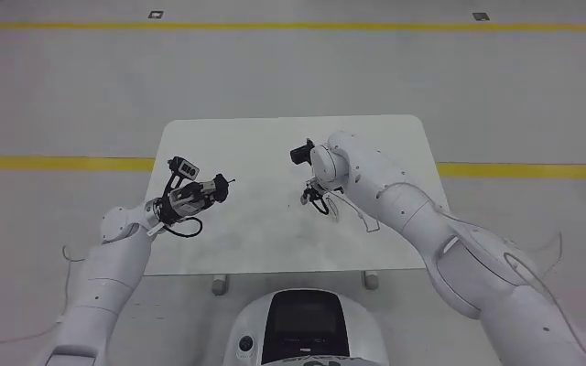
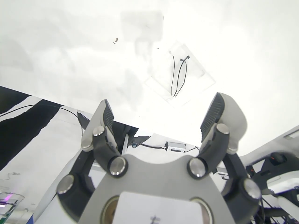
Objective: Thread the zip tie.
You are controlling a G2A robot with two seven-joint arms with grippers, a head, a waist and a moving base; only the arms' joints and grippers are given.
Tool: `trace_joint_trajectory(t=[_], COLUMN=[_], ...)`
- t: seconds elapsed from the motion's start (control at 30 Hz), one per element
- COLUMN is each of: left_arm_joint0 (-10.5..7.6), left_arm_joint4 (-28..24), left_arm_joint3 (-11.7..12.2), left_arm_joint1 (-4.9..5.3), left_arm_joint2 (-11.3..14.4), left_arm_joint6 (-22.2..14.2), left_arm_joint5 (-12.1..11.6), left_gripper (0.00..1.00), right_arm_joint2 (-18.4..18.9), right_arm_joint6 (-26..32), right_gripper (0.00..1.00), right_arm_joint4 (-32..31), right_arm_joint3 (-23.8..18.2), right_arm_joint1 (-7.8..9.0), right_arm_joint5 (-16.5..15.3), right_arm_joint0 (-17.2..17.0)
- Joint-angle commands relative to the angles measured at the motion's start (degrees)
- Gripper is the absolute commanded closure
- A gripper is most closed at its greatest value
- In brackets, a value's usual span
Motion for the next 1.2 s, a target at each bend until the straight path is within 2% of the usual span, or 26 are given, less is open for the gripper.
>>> trace_joint_trajectory(t=[0.0, 0.23, 0.47, 0.7, 0.9, 1.07, 1.1, 1.13, 1.17], left_arm_joint0=[0.0, 0.0, 0.0, 0.0, 0.0, 0.0, 0.0, 0.0, 0.0], left_arm_joint4=[0.0, 0.0, 0.0, 0.0, 0.0, 0.0, 0.0, 0.0, 0.0], left_arm_joint3=[0.0, 0.0, 0.0, 0.0, 0.0, 0.0, 0.0, 0.0, 0.0], left_arm_joint1=[0.0, 0.0, 0.0, 0.0, 0.0, 0.0, 0.0, 0.0, 0.0], left_arm_joint2=[0.0, 0.0, 0.0, 0.0, 0.0, 0.0, 0.0, 0.0, 0.0], left_arm_joint6=[0.0, 0.0, 0.0, 0.0, 0.0, 0.0, 0.0, 0.0, 0.0], left_arm_joint5=[0.0, 0.0, 0.0, 0.0, 0.0, 0.0, 0.0, 0.0, 0.0], left_gripper=[1.0, 1.0, 1.0, 1.0, 1.0, 1.0, 1.0, 1.0, 1.0], right_arm_joint2=[0.42, 0.01, 0.01, 0.66, 0.87, 2.33, 2.65, 3.05, 3.35], right_arm_joint6=[-1.36, -7.55, -7.65, -10.0, -11.23, -8.96, -8.49, -7.91, -7.53], right_gripper=[0.0, 0.0, 0.0, 0.0, 0.0, 0.0, 0.05, 0.3, 0.45], right_arm_joint4=[-0.08, -2.91, -2.98, -3.86, -4.09, -4.24, -4.29, -4.37, -4.5], right_arm_joint3=[1.74, 7.22, 7.36, 8.86, 8.75, 7.7, 7.36, 6.83, 6.41], right_arm_joint1=[-0.01, -0.85, -0.89, -0.94, -0.86, -0.39, -0.27, -0.1, 0.05], right_arm_joint5=[-1.85, -6.24, -6.42, -8.05, -8.09, -8.7, -8.61, -8.65, -8.69], right_arm_joint0=[-0.2, -0.84, -0.83, -2.04, -2.52, -2.23, -2.14, -2.1, -2.1])
